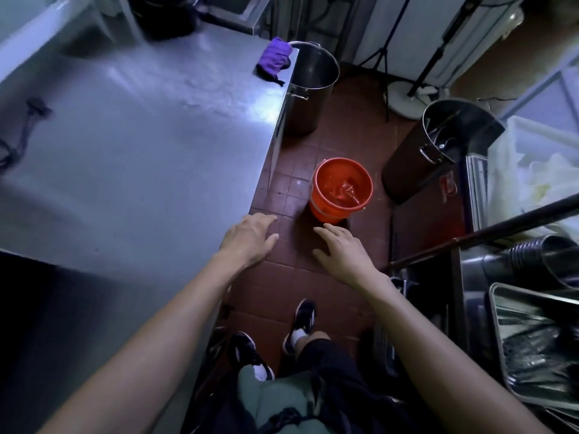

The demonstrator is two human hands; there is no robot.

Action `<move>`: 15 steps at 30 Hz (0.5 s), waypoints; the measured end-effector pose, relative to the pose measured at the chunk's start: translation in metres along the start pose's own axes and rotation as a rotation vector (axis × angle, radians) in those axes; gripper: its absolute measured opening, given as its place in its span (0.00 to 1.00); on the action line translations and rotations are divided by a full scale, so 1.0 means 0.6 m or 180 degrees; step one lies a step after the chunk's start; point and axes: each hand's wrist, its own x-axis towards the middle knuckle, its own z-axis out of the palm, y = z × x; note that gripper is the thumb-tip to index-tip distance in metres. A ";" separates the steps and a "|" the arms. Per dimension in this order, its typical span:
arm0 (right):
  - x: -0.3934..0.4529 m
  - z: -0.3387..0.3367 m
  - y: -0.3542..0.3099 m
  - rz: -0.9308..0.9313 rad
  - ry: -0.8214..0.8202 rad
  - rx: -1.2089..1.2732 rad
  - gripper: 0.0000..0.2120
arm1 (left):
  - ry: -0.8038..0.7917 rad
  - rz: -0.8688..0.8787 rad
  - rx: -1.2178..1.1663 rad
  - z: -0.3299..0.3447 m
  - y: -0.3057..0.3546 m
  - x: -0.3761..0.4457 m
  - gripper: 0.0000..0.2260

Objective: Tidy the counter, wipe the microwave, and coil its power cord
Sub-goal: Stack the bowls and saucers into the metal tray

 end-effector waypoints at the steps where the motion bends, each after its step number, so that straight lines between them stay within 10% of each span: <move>1: 0.012 -0.002 0.009 0.0001 0.0006 -0.0050 0.28 | -0.0029 0.0017 0.0022 -0.001 0.004 0.018 0.23; 15: 0.293 -0.144 0.175 -0.0374 0.0100 -0.0064 0.29 | 0.0075 -0.0221 0.0309 -0.086 0.083 0.296 0.22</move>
